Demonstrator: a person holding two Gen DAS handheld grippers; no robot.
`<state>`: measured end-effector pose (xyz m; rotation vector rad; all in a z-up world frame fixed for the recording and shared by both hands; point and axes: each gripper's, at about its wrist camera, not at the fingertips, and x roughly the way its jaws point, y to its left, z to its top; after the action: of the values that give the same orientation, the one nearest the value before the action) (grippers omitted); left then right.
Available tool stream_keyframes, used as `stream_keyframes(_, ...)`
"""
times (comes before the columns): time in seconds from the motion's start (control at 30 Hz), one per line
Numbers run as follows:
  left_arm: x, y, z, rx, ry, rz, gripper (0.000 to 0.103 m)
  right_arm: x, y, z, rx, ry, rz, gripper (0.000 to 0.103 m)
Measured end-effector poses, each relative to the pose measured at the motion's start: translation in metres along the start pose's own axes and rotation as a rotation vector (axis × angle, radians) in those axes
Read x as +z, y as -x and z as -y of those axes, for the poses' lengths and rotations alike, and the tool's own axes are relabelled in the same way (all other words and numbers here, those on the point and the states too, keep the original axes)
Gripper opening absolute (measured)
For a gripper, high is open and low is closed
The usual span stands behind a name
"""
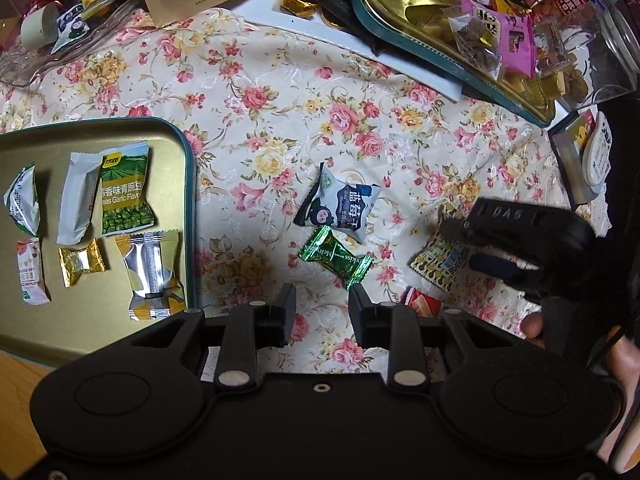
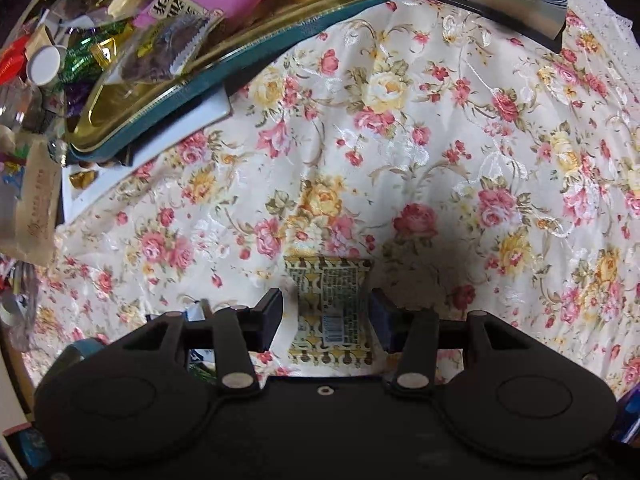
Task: Organize snacks
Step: 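Lift the beige packet with the right gripper while left reaches for the green candy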
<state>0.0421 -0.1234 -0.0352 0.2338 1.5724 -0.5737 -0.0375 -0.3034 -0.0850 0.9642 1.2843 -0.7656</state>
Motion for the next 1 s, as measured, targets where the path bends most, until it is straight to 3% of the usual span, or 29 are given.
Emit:
stream_keyframes(0.2,0.003,0.001,-0.005,-0.005,0.028,0.013,0.039,-0.011,-0.010,-0.004,-0.069,0.064,-0.007,0.050)
stream_keyframes(0.3,0.004,0.000,-0.007,-0.002,0.042,0.026,0.039,-0.012,-0.008,-0.001,-0.063,0.079,-0.031,0.043)
stream_keyframes(0.47,0.003,-0.005,-0.004,-0.021,0.064,0.032,0.039,-0.012,-0.010,0.001,-0.047,0.072,-0.050,0.043)
stream_keyframes(0.53,0.003,-0.008,0.000,-0.026,0.070,0.030,0.039,-0.014,-0.009,0.003,-0.060,0.086,-0.053,0.050)
stream_keyframes(0.63,0.002,-0.013,0.008,-0.029,0.067,0.028,0.039,-0.019,-0.011,0.003,-0.075,0.127,-0.055,0.040)
stream_keyframes(1.0,0.001,-0.036,0.032,0.026,0.048,0.013,0.039,-0.018,0.041,0.018,-0.008,0.156,0.062,0.038)
